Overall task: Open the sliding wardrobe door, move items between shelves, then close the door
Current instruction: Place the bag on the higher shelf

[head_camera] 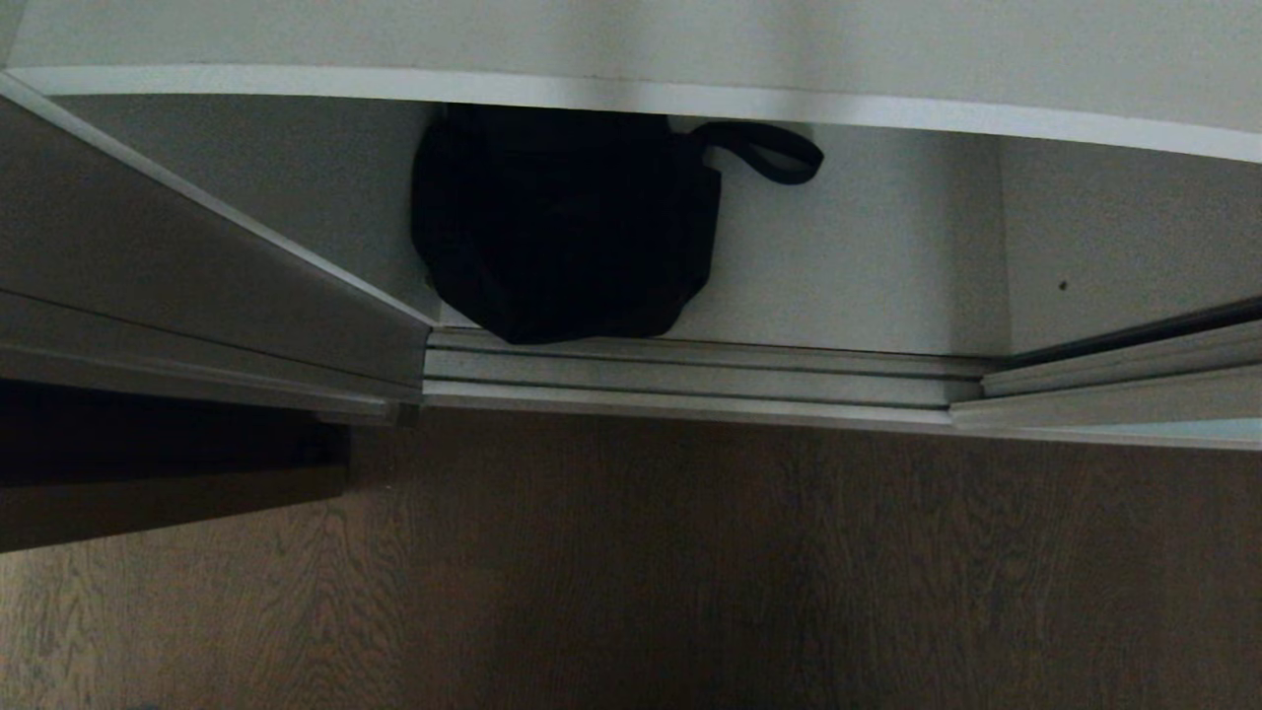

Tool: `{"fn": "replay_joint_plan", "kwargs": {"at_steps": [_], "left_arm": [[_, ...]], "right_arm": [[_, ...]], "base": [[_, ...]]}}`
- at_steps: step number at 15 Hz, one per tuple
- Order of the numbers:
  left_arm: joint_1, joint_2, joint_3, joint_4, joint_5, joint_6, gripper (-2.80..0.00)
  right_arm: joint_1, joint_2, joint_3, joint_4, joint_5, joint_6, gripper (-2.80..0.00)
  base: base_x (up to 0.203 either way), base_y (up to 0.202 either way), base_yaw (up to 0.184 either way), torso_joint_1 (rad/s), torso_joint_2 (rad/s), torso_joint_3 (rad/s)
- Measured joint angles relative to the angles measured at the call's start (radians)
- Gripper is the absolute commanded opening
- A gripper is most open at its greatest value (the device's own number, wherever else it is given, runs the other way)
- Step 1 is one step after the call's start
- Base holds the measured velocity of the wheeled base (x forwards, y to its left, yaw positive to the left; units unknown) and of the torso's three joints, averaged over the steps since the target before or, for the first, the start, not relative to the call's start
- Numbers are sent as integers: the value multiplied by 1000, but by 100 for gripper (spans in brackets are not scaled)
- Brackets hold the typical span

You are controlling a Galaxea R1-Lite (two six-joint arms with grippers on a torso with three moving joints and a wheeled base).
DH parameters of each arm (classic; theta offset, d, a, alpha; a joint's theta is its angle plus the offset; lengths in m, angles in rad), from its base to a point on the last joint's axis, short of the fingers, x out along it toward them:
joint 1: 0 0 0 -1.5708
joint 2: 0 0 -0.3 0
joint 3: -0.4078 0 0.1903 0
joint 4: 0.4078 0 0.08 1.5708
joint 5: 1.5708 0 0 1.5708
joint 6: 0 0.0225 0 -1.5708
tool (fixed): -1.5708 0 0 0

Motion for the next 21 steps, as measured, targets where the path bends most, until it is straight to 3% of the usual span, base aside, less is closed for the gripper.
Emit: {"fn": "replay_joint_plan", "kwargs": {"at_steps": [3, 8, 13, 16, 19, 21], "left_arm": [[-35, 222, -43, 2, -146, -24, -280], [-129, 409, -59, 155, -333, -17, -280], [-221, 626, -97, 152, -348, -18, -280], [-251, 801, -219, 147, -347, -53, -280], [-285, 962, -380, 100, -316, -168, -280], [-330, 1065, -465, 11, -240, -281, -280]], "right_arm": [[0, 0, 0, 0, 0, 0, -280], [0, 0, 0, 0, 0, 0, -280], [0, 0, 0, 0, 0, 0, -280], [0, 0, 0, 0, 0, 0, -280], [0, 0, 0, 0, 0, 0, -280], [0, 0, 0, 0, 0, 0, -280]], "base": [[0, 0, 0, 0, 0, 0], [0, 0, 0, 0, 0, 0], [0, 0, 0, 0, 0, 0], [0, 0, 0, 0, 0, 0], [0, 0, 0, 0, 0, 0], [0, 0, 0, 0, 0, 0]]}}
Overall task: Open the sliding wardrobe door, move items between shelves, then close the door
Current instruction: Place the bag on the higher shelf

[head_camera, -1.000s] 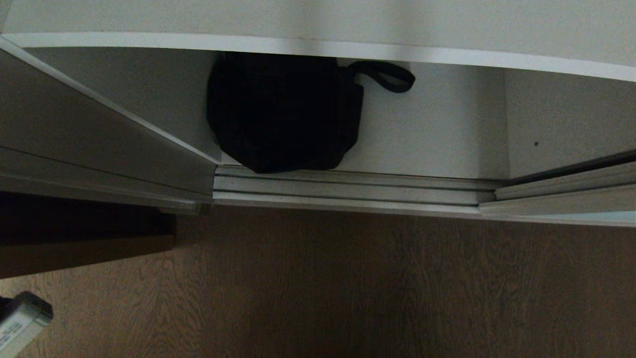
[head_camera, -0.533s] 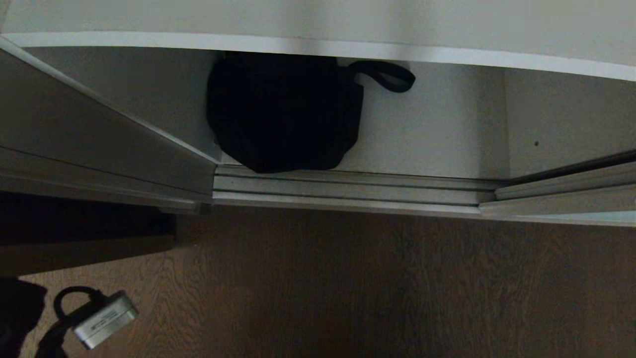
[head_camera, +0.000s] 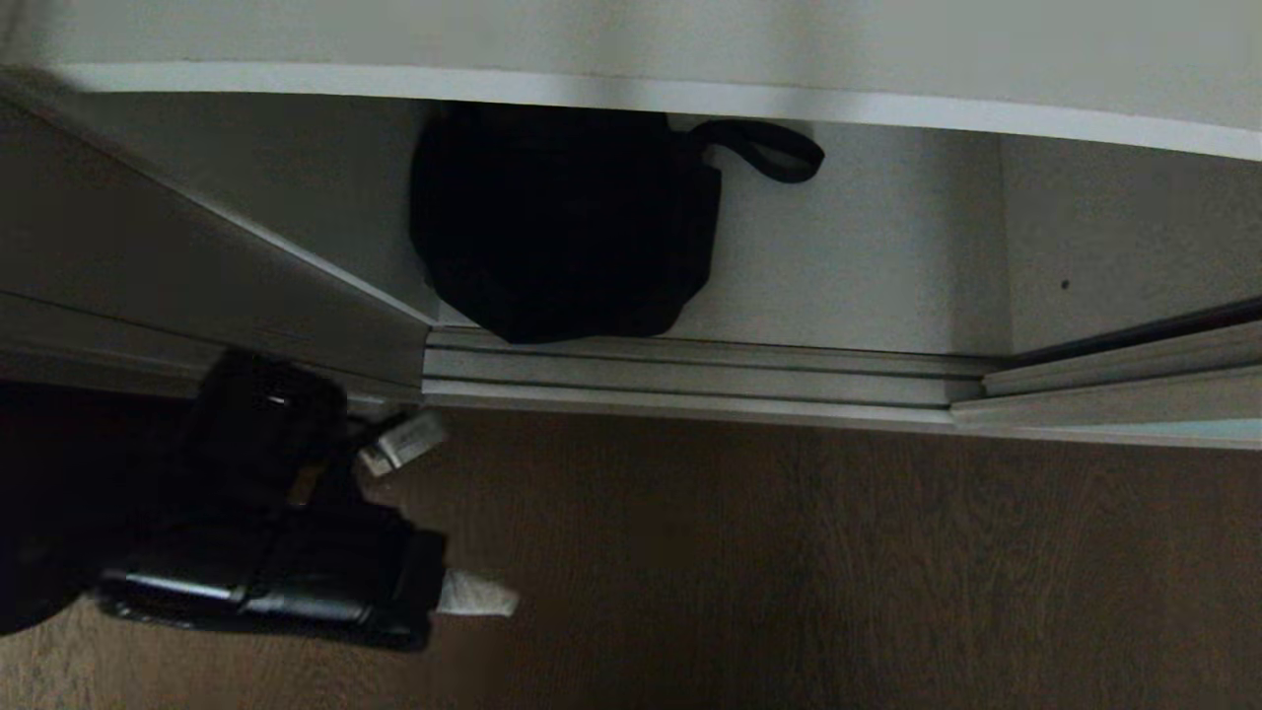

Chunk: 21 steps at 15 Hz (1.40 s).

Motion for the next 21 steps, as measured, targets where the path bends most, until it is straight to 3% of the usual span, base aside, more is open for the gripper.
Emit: {"fn": "replay_joint_plan", "kwargs": {"at_steps": [3, 6, 7, 10, 16, 19, 21], "left_arm": [[-63, 130, -158, -115, 152, -189, -280], [-110, 222, -298, -163, 308, -334, -280], [-123, 246, -330, -171, 355, -356, 0], [-155, 330, -430, -187, 514, -392, 0], [-181, 466, -644, -189, 687, -504, 0], [-181, 541, -778, -187, 828, -571, 0], [-179, 583, -829, -187, 864, -592, 0]], "right_arm": [[0, 0, 0, 0, 0, 0, -280], [0, 0, 0, 0, 0, 0, -280], [0, 0, 0, 0, 0, 0, -280], [0, 0, 0, 0, 0, 0, -280], [0, 0, 0, 0, 0, 0, -280], [0, 0, 0, 0, 0, 0, -280], [0, 0, 0, 0, 0, 0, -280]], "base": [[0, 0, 0, 0, 0, 0], [0, 0, 0, 0, 0, 0], [0, 0, 0, 0, 0, 0], [0, 0, 0, 0, 0, 0], [0, 0, 0, 0, 0, 0], [0, 0, 0, 0, 0, 0], [0, 0, 0, 0, 0, 0]]}}
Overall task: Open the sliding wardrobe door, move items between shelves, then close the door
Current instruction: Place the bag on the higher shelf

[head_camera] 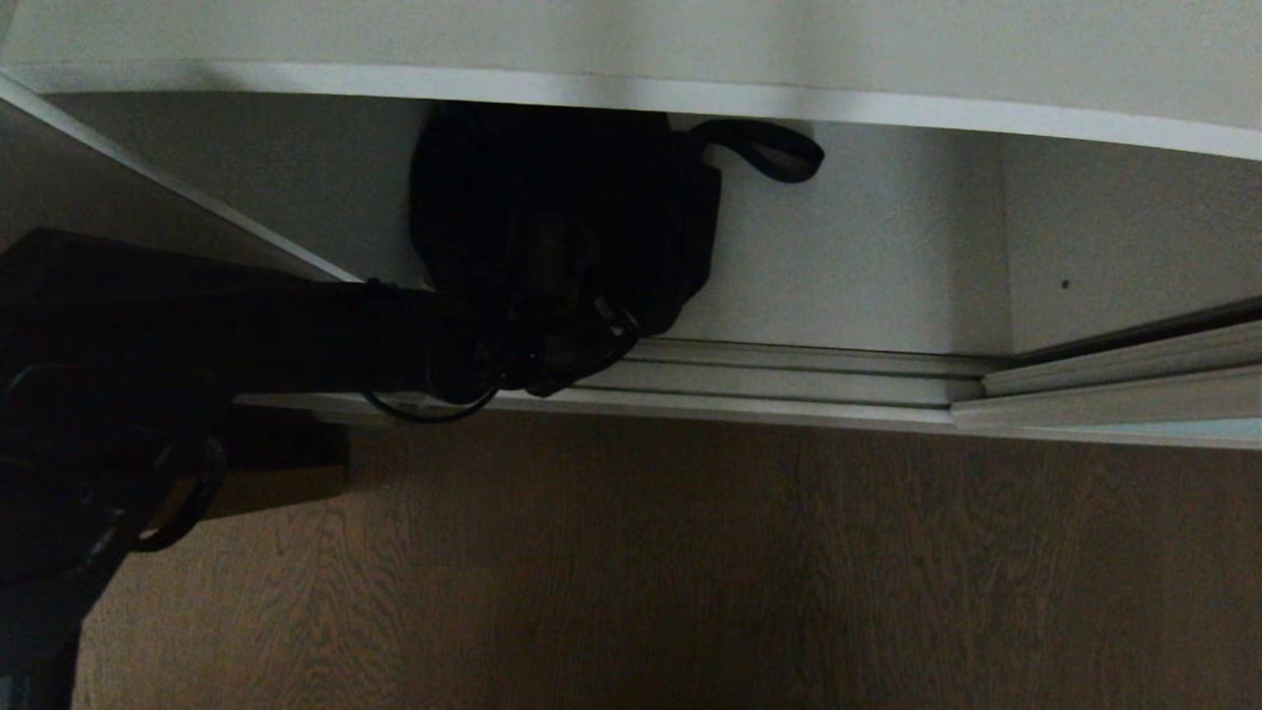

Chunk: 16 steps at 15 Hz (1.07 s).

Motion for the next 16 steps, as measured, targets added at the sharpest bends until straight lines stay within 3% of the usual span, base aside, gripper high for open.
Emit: {"fn": "replay_joint_plan", "kwargs": {"at_steps": [4, 8, 16], "left_arm": [[17, 62, -86, -6, 74, -32, 0], [51, 85, -142, 1, 93, -155, 0], [84, 61, -148, -55, 63, -158, 0]], "right_arm": [[0, 0, 0, 0, 0, 0, -280], [0, 0, 0, 0, 0, 0, -280], [0, 0, 0, 0, 0, 0, -280]], "base": [[0, 0, 0, 0, 0, 0], [0, 0, 0, 0, 0, 0], [0, 0, 0, 0, 0, 0]]}}
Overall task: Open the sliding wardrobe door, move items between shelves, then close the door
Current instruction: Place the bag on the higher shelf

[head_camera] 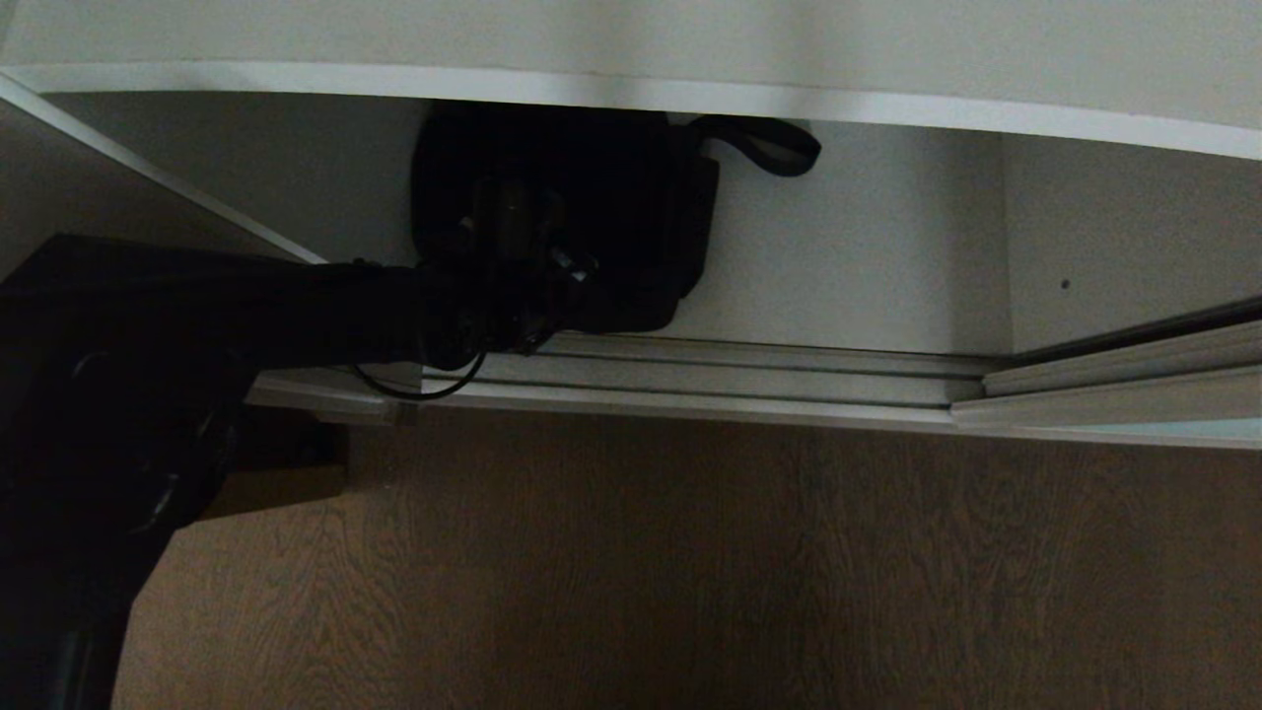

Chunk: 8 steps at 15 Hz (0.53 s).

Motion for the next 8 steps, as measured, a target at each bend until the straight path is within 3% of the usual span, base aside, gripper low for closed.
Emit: {"fn": "replay_joint_plan", "kwargs": {"at_steps": [8], "left_arm": [[0, 81, -84, -11, -23, -3, 0]], "right_arm": [[0, 0, 0, 0, 0, 0, -280]], "base": [[0, 0, 0, 0, 0, 0]]}}
